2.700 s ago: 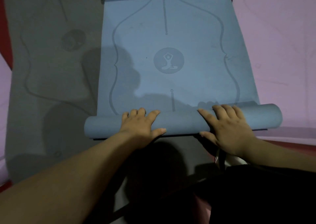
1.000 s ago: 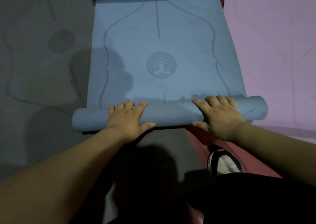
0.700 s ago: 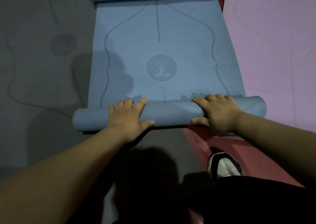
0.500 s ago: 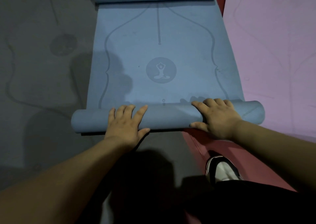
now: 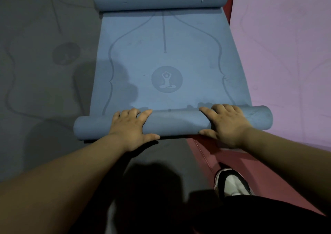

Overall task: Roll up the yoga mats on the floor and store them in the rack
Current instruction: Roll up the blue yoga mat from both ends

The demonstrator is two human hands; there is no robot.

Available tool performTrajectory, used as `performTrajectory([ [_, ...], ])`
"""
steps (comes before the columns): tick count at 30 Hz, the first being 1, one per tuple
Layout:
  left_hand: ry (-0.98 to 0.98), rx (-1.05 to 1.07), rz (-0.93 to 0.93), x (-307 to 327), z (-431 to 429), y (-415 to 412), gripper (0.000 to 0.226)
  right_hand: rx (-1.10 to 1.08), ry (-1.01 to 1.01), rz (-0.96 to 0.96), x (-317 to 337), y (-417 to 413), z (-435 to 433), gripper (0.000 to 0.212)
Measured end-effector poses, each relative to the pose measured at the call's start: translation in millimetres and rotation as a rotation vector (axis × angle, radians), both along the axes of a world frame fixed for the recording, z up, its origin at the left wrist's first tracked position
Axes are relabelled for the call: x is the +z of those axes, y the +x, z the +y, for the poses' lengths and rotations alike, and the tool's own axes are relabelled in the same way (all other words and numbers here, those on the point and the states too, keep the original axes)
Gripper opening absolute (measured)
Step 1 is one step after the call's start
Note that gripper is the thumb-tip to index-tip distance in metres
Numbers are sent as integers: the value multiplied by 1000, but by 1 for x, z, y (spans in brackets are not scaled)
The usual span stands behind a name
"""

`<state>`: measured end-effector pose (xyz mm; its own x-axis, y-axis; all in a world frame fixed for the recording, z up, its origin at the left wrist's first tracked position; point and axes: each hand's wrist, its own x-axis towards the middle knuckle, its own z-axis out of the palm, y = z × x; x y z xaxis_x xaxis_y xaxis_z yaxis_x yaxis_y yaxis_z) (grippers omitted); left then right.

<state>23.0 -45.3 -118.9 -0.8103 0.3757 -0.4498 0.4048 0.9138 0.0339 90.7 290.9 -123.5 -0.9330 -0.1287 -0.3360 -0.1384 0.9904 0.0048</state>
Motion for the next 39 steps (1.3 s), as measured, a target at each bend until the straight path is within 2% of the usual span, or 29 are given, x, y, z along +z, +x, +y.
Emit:
performTrajectory([
  [2,-3,0,6,0,2,-5,110,1,-15,-40,1,-8,4,95],
  [5,-4,-4,15,0,3,-9,105,5,-33,-45,0,-12,6,97],
  [12,5,-35,11,2,2,-16,96,80,-36,95,-8,-5,9,91],
  [24,-23,-79,23,6,-4,10,96,194,-31,-86,8,-1,16,94],
  [28,-25,-91,-96,7,-10,35,96,255,-100,-206,18,17,14,97],
  [32,25,-83,-239,8,-25,62,91,242,-210,-304,27,48,5,91],
  [37,162,-44,-401,14,-33,89,64,272,-270,-356,42,69,4,85],
  [39,171,-34,-392,12,-35,100,67,285,-272,-354,42,77,2,85],
])
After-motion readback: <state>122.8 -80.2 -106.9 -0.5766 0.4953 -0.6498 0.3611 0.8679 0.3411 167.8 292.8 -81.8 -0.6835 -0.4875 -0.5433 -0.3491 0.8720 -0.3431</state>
